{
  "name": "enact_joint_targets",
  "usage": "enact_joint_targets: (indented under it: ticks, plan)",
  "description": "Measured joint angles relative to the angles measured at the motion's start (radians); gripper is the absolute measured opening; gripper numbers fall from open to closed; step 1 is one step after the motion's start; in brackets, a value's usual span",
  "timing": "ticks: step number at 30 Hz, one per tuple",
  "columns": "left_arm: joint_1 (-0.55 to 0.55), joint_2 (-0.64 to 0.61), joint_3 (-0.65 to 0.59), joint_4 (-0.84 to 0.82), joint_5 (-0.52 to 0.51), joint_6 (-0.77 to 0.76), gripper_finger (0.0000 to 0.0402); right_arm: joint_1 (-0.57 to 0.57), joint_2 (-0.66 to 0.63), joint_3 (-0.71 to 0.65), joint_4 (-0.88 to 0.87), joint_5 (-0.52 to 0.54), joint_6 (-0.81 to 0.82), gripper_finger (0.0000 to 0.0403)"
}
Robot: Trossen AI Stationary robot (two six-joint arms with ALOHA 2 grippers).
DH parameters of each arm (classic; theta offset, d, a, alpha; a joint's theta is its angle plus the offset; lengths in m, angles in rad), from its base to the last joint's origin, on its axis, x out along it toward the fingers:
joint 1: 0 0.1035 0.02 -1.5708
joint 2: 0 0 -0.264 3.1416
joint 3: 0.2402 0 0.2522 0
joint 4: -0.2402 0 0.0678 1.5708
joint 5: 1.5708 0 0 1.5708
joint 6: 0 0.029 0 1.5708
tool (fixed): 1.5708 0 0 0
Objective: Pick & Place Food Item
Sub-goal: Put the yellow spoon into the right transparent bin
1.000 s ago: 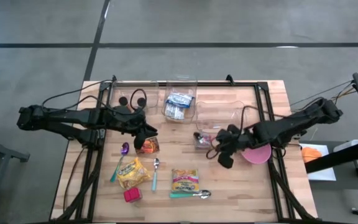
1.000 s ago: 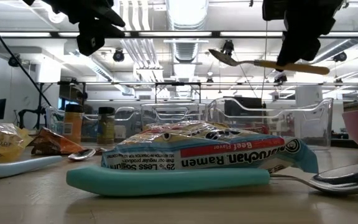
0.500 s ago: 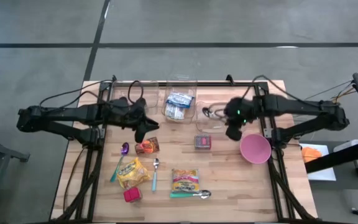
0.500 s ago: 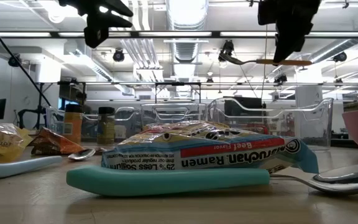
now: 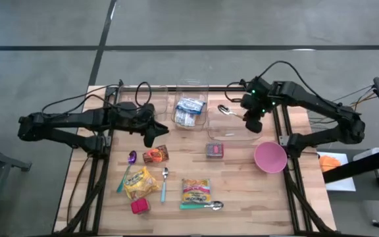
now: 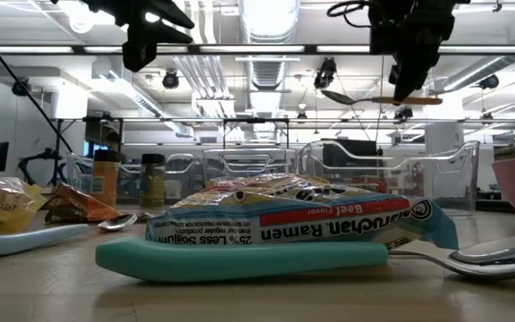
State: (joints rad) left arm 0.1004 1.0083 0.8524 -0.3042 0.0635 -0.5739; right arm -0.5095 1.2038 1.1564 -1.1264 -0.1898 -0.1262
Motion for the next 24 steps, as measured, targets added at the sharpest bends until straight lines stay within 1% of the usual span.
enact_joint_targets:
  ticks: [2, 5, 8, 12, 19, 24]
  plan:
    - [0.001, 0.006, 0.000, 0.001, -0.001, -0.003, 0.0105, -0.005, 0.008, -0.002, 0.000, -0.024, -0.037, 0.0041]
    - [0.002, 0.018, 0.000, 0.001, 0.009, -0.004, 0.0105, -0.009, 0.034, -0.010, 0.000, -0.029, -0.095, 0.0041]
    - [0.003, 0.033, 0.000, 0.003, 0.012, -0.011, 0.0105, -0.009, 0.075, -0.019, 0.000, -0.032, -0.149, 0.0041]
    - [0.004, 0.043, 0.000, 0.039, 0.017, -0.026, 0.0105, -0.009, 0.145, -0.031, 0.004, -0.065, -0.208, 0.0041]
    - [0.004, 0.041, 0.000, 0.053, 0.017, -0.038, 0.0105, -0.011, 0.243, -0.035, 0.025, -0.064, -0.321, 0.0041]
    - [0.004, 0.042, 0.000, 0.053, 0.016, -0.056, 0.0105, -0.016, 0.311, -0.036, 0.039, -0.064, -0.371, 0.0041]
